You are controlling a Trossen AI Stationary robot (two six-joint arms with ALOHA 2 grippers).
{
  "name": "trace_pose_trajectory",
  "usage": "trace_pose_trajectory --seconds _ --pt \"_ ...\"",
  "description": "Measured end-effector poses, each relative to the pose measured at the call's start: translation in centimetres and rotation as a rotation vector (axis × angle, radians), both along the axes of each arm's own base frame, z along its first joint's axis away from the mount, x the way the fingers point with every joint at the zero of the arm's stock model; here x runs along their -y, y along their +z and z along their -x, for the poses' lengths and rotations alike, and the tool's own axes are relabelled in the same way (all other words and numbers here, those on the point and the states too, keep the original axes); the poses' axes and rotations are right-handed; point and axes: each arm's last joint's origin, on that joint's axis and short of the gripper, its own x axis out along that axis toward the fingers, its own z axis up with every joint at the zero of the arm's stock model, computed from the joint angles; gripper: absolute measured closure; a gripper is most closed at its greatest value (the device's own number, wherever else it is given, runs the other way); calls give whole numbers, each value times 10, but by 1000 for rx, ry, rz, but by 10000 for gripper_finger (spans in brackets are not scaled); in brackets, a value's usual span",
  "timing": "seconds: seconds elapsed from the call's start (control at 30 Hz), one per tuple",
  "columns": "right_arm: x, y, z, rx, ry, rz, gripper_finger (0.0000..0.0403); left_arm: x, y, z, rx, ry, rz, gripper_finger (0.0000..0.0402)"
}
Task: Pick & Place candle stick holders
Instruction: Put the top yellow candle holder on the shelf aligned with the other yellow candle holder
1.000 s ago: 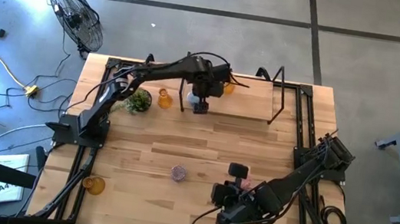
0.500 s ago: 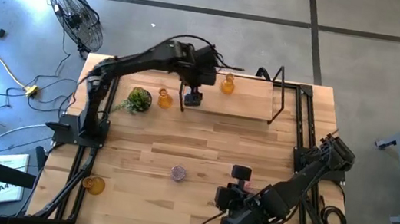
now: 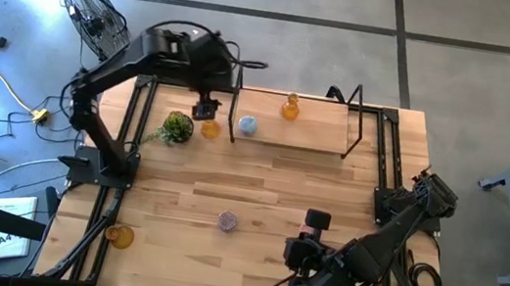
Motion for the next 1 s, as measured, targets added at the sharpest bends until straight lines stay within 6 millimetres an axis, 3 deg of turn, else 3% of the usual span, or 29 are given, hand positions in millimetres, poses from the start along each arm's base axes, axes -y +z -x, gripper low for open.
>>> trace_pose_trajectory --seconds 0.27,0.5,0.77,1.0 --pt "-1 0 1 12 -6 6 387 -15 -1 20 -78 13 20 69" --pt "0 0 0 21 -18 3 387 -54 -20 30 -27 27 275 69" --pt "-1 1 0 31 -35 -7 387 -104 -59 38 -105 283 390 69" --pt "0 1 0 33 -35 -5 386 -117 -111 19 -192 430 479 69"
